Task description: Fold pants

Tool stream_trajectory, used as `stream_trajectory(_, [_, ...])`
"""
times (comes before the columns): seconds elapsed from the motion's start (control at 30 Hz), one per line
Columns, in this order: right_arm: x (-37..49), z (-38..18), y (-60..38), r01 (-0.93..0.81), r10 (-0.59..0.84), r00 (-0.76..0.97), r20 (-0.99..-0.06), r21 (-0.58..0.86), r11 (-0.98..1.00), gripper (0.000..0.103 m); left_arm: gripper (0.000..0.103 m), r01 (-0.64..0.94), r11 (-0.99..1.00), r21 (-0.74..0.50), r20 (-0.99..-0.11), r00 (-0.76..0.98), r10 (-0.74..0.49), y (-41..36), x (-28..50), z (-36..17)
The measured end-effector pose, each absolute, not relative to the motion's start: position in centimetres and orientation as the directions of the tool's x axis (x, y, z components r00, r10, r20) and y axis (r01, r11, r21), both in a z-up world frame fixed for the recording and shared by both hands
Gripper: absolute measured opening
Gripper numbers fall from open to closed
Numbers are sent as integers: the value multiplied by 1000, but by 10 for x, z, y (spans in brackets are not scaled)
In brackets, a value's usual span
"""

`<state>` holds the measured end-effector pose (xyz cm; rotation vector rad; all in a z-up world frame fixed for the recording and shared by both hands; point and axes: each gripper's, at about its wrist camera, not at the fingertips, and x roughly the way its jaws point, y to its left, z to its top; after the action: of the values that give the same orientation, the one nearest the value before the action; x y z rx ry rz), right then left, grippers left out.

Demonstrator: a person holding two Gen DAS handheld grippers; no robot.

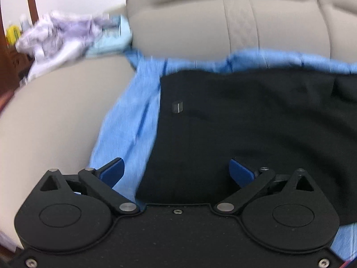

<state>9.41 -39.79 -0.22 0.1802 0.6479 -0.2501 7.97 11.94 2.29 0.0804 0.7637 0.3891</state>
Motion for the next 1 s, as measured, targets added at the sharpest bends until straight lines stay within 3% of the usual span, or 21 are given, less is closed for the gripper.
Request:
stream_trajectory(0.23, [129,-22,-507,498,-326,682,-655,89,862,79,100,-390,898,204,-709,574,410,124,88,4])
stream_trajectory(0.4, [185,-23,-571,521,-390,640,-662,2,853,79,103,-414,885,212,-712,555,430,128,93,3])
stream_trajectory(0.57, [220,-9,-632,554,-419,649,-635,18,832,79,103,-448,868,212,-713,536,451,128,99,4])
stream_trajectory(0.73, [188,7,-655,581,-460,669,-584,24,814,80,103,-447,858,254,-695,532,483,124,105,3])
stream_trajectory(0.9, [138,-4,-675,588,-368,674,-640,165,792,81,103,-438,856,275,-691,529,493,123,108,4])
stream_trajectory(1.0, [115,-19,-677,626,-363,635,-682,179,759,80,103,-435,854,286,-694,520,498,121,106,6])
